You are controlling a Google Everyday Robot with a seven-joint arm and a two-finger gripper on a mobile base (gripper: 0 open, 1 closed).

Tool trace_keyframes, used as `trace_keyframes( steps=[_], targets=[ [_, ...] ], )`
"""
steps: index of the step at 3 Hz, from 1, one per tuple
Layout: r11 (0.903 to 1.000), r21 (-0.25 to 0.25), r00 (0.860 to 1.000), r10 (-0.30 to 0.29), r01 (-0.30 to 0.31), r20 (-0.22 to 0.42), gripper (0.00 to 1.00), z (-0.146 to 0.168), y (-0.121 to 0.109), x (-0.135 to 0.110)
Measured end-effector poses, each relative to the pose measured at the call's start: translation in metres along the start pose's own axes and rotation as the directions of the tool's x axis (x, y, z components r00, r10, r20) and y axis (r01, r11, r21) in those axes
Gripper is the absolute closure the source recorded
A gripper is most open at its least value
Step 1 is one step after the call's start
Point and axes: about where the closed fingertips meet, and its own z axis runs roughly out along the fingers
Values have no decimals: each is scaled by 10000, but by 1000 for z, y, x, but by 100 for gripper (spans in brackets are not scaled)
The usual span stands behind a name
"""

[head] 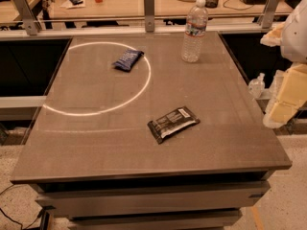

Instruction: Move rxbar chocolate near rxbar blueberry

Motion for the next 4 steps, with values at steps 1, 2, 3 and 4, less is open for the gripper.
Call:
trace_keyframes(
  steps=[1, 2, 3, 4],
  targets=[
    [10000, 0, 10000, 0, 0, 0, 0, 0, 0, 0],
    [10000, -8, 9998, -22, 22, 209, 0, 0, 0, -5],
    [9997, -209, 9945, -115, 138, 1039, 0, 11, 6, -21],
    [9965, -555, 9710, -479, 626, 2341, 0, 29, 13, -39]
  ],
)
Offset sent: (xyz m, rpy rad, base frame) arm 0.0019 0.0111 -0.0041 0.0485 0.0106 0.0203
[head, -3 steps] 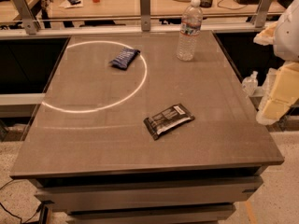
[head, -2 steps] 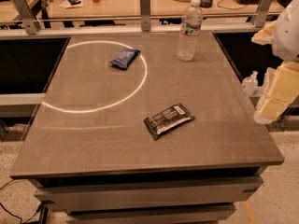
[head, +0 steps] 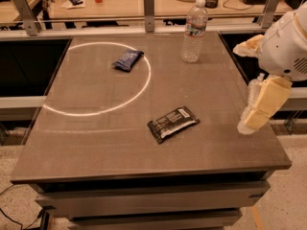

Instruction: Move rxbar chocolate near rxbar blueberry

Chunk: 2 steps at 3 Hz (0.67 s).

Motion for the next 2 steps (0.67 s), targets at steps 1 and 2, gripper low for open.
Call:
trace_keyframes(
  steps=[1, 2],
  targets=[
    [9955, -446, 9892, -780, 841, 1244, 0, 23, 1, -13],
    [9797, -763, 9592, -1632, 1851, 2308, 0, 41, -6, -20]
  ],
)
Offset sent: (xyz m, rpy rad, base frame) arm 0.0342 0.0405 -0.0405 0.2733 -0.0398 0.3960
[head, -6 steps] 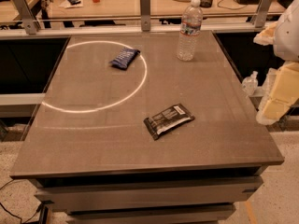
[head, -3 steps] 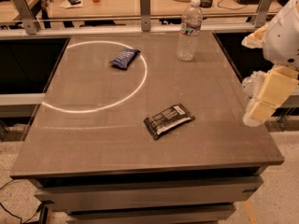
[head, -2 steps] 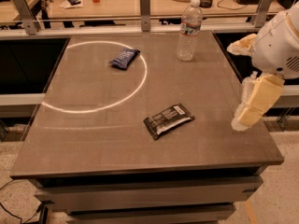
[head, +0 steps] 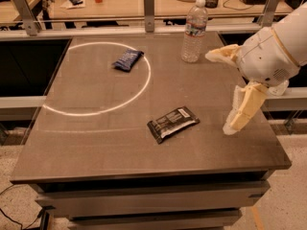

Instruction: Move rxbar chocolate near rxbar blueberry

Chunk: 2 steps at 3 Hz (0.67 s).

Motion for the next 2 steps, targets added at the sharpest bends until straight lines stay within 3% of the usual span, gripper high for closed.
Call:
trace_keyframes(
  steps=[2],
  targets=[
    [9896, -788, 9902, -1137, 1201, 811, 0, 43, -7, -8]
  ],
)
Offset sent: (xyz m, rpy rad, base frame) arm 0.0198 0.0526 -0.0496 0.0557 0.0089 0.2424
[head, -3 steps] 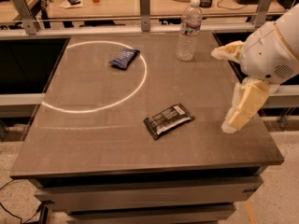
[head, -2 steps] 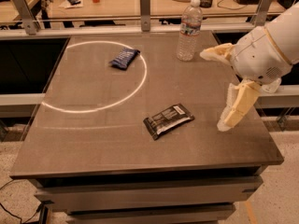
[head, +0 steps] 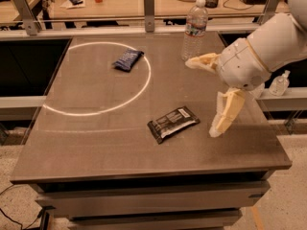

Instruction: Move rxbar chocolate near rxbar blueberry

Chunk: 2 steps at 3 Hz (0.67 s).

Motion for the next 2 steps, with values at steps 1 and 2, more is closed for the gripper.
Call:
trace_keyframes(
  steps=[1, 2],
  targets=[
    [9987, -348, 9991, -353, 361, 222, 0, 19, -6, -8],
    [9972, -585, 9979, -439, 467, 481, 0, 38, -7, -18]
  ],
)
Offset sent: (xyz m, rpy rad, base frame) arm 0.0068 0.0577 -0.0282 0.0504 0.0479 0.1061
